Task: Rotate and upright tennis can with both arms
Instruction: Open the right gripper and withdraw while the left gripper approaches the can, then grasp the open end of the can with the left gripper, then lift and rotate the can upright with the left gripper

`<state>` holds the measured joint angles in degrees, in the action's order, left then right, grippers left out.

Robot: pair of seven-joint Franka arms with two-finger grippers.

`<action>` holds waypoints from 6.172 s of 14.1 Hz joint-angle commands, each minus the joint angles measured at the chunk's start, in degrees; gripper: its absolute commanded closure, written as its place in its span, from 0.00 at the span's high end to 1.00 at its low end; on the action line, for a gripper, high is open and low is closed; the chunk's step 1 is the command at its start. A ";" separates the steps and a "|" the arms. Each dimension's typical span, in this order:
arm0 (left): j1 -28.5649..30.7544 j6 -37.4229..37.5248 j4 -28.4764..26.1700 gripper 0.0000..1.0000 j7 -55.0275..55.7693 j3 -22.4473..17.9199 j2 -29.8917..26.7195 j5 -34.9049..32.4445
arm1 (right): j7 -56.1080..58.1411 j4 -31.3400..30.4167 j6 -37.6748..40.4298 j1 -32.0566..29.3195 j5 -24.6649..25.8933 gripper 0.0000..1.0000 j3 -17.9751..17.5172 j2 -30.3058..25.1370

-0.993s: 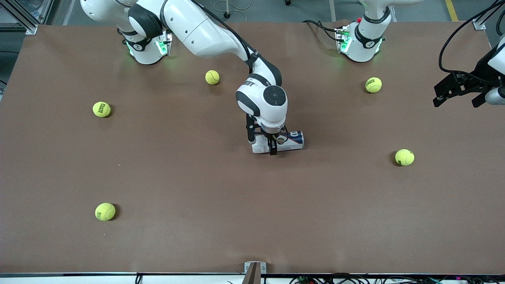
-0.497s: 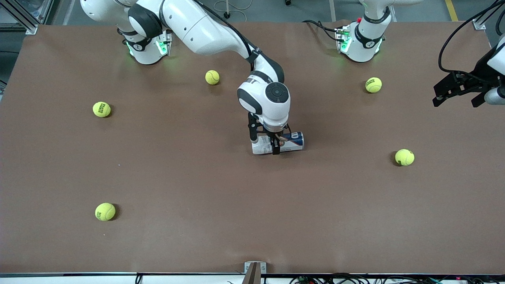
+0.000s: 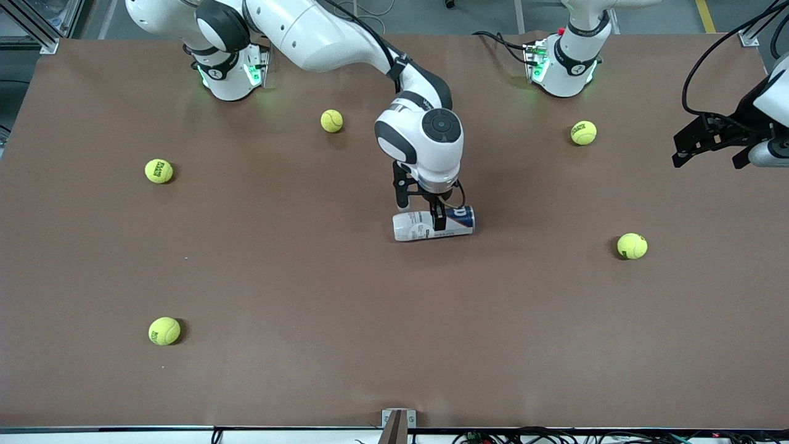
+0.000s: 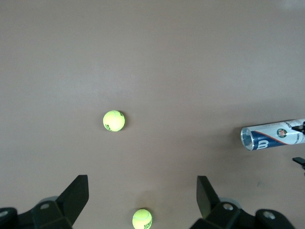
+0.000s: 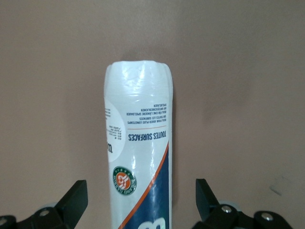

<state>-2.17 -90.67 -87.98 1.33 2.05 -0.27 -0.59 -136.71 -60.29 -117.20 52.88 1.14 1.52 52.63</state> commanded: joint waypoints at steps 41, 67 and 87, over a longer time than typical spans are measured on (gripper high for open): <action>-11.54 -36.50 -33.39 0.79 -44.31 2.61 31.38 93.75 | 134.78 -22.77 26.14 -54.11 0.36 1.00 0.33 -42.70; -10.74 -35.71 -21.80 0.00 0.64 2.96 13.90 49.24 | 134.07 -22.93 36.96 -53.94 -0.96 1.00 0.24 -47.17; -42.83 -24.81 5.28 0.00 68.10 3.05 33.05 -13.74 | 134.60 -36.30 31.51 -53.85 -2.01 1.00 0.32 -62.21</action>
<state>-44.59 -117.53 -85.22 68.96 5.67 32.01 -13.06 -2.64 -94.32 -84.45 -0.52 0.50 2.09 -7.81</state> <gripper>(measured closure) 0.952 0.000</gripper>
